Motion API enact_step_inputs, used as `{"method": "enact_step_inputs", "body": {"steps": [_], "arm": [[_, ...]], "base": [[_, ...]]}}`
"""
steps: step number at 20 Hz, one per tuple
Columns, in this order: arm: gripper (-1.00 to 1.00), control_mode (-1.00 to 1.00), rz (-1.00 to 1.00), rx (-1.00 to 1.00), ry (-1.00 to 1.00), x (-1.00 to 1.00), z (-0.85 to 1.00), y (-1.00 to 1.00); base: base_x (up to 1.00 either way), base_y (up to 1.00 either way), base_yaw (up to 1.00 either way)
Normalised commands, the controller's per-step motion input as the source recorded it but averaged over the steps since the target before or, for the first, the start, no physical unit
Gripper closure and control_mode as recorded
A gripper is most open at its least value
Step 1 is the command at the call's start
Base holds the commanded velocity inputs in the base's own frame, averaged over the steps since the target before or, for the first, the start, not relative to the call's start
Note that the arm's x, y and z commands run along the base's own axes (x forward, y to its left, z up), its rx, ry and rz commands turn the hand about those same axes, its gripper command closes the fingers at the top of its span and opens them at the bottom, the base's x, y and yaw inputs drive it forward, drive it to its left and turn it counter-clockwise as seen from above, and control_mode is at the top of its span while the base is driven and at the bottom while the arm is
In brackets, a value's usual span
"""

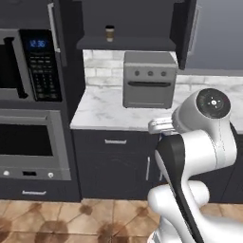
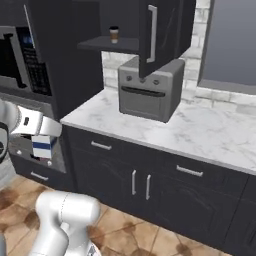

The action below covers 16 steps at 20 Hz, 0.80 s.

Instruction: Sort all alcoholic drinks to one cabinet, and non-alcoholic drinks to the other.

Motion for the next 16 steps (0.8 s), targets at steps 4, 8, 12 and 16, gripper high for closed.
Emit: {"method": "enact_step_inputs", "body": {"steps": [4,8,12,16], "arm": [[1.0,1.0,0.0,0.0,0.0,0.0,0.0,0.0],[1.0,1.0,0.0,0.0,0.0,0.0,0.0,0.0],[1.0,1.0,0.0,0.0,0.0,0.0,0.0,0.0],[1.0,1.0,0.0,0.0,0.0,0.0,0.0,0.0]], "base": [[0.44,0.6,-0.43],[0.49,0.48,-0.39],[0.56,0.26,-0.33],[0.71,0.18,-0.25]]}}
